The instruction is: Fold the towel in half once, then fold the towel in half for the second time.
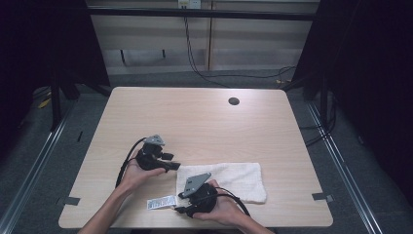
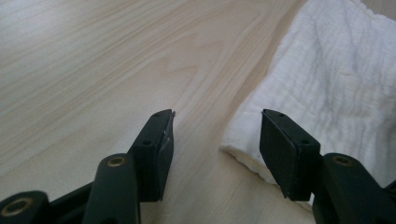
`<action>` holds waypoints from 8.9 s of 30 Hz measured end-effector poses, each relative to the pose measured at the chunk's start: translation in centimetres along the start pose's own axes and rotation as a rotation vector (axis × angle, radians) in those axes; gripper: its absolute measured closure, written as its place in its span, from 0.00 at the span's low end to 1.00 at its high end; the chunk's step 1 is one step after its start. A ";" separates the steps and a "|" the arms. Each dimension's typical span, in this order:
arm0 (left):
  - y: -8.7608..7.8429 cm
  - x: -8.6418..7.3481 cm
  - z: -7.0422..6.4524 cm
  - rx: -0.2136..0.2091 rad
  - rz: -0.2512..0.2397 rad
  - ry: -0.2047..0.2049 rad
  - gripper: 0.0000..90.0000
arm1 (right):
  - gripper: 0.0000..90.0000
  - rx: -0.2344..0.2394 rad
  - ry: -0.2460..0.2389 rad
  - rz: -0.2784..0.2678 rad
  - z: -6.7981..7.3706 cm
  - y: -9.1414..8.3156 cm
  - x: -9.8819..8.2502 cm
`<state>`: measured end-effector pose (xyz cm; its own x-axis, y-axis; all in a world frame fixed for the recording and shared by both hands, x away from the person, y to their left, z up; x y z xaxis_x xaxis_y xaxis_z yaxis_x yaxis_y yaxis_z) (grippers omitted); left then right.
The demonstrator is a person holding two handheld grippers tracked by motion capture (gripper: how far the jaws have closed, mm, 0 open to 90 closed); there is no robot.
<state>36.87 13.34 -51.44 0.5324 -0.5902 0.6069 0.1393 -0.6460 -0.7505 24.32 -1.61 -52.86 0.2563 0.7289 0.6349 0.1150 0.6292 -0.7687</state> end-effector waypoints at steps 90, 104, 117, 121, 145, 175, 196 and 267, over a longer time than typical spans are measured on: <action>-7.3 0.2 1.7 -0.008 -0.166 -0.094 0.95 | 0.94 0.051 0.159 -0.226 -2.2 -1.9 9.2; -10.8 0.9 1.1 0.061 -0.194 -0.061 0.95 | 0.94 0.056 0.141 -0.324 -1.7 -3.2 11.4; -7.0 3.2 -0.6 0.008 -0.143 -0.014 0.95 | 0.94 0.020 0.149 -0.293 -2.0 -5.1 9.4; -5.8 3.9 -0.9 -0.010 -0.153 -0.023 0.95 | 0.94 -0.003 0.158 -0.281 -2.3 -6.0 8.4; -0.7 6.8 -3.6 -0.053 -0.116 0.015 0.95 | 0.94 -0.054 0.222 -0.273 -3.0 -8.6 3.6; 4.1 6.9 -4.9 -0.096 -0.066 0.001 0.95 | 0.93 -0.059 0.287 -0.169 -3.1 -7.8 -1.1; 8.1 6.9 -5.0 -0.121 0.001 -0.021 0.93 | 0.89 -0.115 0.300 -0.084 -3.8 -7.3 -5.0; -4.3 1.2 -3.8 0.098 -0.089 0.038 0.35 | 0.41 -0.359 0.511 -0.244 -8.4 -19.0 -11.7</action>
<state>33.76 13.58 -46.47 0.4828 -0.5513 0.6804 0.2664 -0.6477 -0.7138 27.16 -24.35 -46.30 0.5945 0.3020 0.7453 0.5171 0.5662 -0.6419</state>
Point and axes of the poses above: each handheld gripper's, and its own axes: y roughly forward along the jaws, x roughly out of its top, z roughly to its left, the point moved 4 cm from there along y, roughly forward along the jaws, and after that the axes turned 7 degrees about z, right-handed, at the moved point
